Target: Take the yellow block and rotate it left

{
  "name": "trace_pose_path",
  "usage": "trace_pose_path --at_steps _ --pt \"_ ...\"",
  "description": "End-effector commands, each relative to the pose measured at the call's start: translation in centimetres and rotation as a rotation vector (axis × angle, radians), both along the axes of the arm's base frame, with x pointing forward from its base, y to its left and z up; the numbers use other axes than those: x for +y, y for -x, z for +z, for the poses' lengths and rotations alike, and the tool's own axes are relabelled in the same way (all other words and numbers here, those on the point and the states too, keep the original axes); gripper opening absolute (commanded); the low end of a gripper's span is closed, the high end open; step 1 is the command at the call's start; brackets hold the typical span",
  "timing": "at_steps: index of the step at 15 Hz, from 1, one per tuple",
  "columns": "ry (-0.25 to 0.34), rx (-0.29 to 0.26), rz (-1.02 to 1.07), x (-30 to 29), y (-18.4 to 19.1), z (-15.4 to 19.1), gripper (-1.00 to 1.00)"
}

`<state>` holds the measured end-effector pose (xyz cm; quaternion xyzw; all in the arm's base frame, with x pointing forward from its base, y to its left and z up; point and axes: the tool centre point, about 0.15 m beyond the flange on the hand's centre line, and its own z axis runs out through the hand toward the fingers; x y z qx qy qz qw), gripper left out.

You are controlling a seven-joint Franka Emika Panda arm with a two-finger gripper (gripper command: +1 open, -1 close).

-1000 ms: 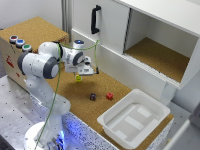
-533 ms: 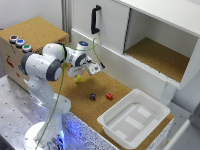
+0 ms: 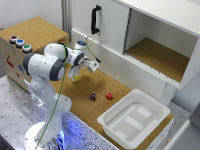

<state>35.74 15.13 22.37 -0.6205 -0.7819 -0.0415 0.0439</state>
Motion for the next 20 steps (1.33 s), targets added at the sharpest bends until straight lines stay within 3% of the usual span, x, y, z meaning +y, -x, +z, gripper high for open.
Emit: trace_pose_path --at_steps 1,6,12,15,17,18,20 --pt "0.046 -0.016 -0.068 1.1 -0.7 1.1 1.0" --pt "0.036 -0.02 -0.293 -0.5 0.6 3.9 1.0" --pt "0.003 0.047 -0.742 -6.0 1.2 5.0 1.0" --pt "0.021 0.032 -1.036 -11.8 0.4 5.0 1.0" --pt "0.039 0.067 -1.309 -17.7 -0.7 4.6 1.0" --pt "0.073 0.065 -1.45 -20.9 -1.2 4.2 1.0" --pt "0.071 0.044 -1.693 -26.2 -1.6 3.9 1.0"
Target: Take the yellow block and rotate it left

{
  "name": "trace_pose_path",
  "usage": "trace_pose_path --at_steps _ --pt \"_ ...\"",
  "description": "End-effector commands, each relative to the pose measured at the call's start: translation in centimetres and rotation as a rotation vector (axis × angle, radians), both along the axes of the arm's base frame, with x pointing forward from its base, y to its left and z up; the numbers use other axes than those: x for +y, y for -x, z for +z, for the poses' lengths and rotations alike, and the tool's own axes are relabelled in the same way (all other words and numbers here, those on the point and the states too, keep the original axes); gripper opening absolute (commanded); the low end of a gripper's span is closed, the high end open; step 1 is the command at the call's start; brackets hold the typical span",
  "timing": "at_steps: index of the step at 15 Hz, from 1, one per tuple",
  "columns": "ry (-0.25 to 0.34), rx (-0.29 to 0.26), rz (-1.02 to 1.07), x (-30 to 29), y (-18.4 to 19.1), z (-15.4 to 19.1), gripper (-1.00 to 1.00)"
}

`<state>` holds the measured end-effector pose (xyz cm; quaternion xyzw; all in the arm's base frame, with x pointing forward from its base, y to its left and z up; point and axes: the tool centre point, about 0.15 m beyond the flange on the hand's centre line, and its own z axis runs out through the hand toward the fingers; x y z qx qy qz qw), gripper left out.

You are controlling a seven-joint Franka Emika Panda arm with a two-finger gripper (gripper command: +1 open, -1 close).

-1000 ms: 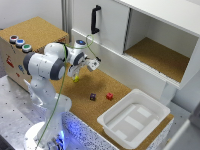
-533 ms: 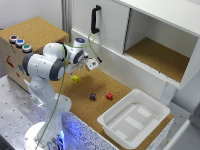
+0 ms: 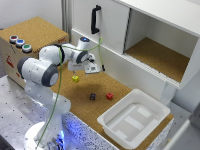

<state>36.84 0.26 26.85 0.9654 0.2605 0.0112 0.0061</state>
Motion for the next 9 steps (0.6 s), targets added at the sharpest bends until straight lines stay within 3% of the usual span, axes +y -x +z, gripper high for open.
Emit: trace_pose_path --at_steps 1,4,7,9 --pt "-0.033 -0.052 -0.506 -13.0 -0.6 -0.4 1.0" --pt "-0.027 -0.101 -0.557 -15.3 -1.5 0.8 1.0" --pt "0.01 -0.011 -0.525 -16.5 -2.3 -1.1 1.0" --pt "-0.002 0.002 -0.532 -17.1 -3.4 -3.1 1.0"
